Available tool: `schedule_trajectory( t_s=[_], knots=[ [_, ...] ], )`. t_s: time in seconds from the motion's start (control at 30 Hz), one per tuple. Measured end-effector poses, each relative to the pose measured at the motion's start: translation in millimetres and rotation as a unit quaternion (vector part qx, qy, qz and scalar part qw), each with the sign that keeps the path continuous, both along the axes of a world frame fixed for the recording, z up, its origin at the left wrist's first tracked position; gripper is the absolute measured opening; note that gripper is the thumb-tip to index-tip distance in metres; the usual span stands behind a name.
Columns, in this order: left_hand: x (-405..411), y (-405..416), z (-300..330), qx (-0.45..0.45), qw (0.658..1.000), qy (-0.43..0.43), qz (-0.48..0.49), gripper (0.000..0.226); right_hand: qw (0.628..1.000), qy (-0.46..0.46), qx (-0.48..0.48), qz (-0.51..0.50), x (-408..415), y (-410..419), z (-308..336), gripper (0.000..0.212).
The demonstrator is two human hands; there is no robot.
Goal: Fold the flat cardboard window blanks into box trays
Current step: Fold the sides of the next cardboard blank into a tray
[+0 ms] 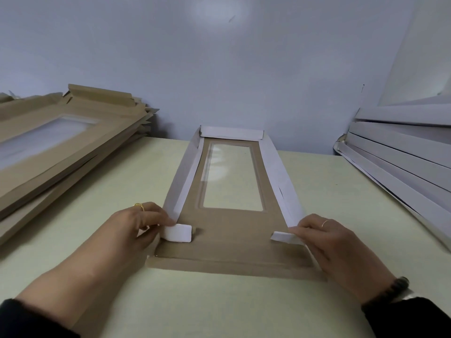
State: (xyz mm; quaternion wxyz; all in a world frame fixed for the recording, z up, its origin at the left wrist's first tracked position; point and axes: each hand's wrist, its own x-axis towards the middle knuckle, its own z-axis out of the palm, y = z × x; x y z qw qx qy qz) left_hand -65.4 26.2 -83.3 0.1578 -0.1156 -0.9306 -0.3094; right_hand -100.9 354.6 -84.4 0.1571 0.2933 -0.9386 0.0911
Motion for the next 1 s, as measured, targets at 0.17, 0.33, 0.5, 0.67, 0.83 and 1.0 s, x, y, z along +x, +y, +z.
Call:
schedule_trajectory(
  t_s=[0.17, 0.33, 0.5, 0.67, 0.83, 1.0],
  knots=[
    [5, -8, 0, -0.004, 0.999, -0.047, -0.027, 0.072, 0.991, -0.128, 0.043, 0.018, 0, 12, -5, 0.083],
    [12, -7, 4, 0.051, 0.992, -0.097, -0.057, 0.058, 0.987, -0.151, 0.053, 0.007, 0, 12, -7, 0.085],
    [12, -8, 1, 0.03, 0.994, -0.079, -0.064, 0.072, 0.995, -0.083, -0.041, 0.025, -1, 9, -11, 0.061],
    [8, -10, -4, 0.06, 0.995, -0.063, -0.053, 0.058, 0.965, -0.115, -0.236, 0.005, -5, 4, -14, 0.029],
    [3, -3, -5, 0.076, 0.996, -0.031, -0.017, 0.037, 0.947, -0.16, -0.279, -0.018, -11, 0, -14, 0.032],
    [-3, 5, -10, 0.148, 0.988, -0.023, 0.027, 0.034, 0.917, -0.175, -0.355, -0.041, -16, -2, -17, 0.011]
  ],
)
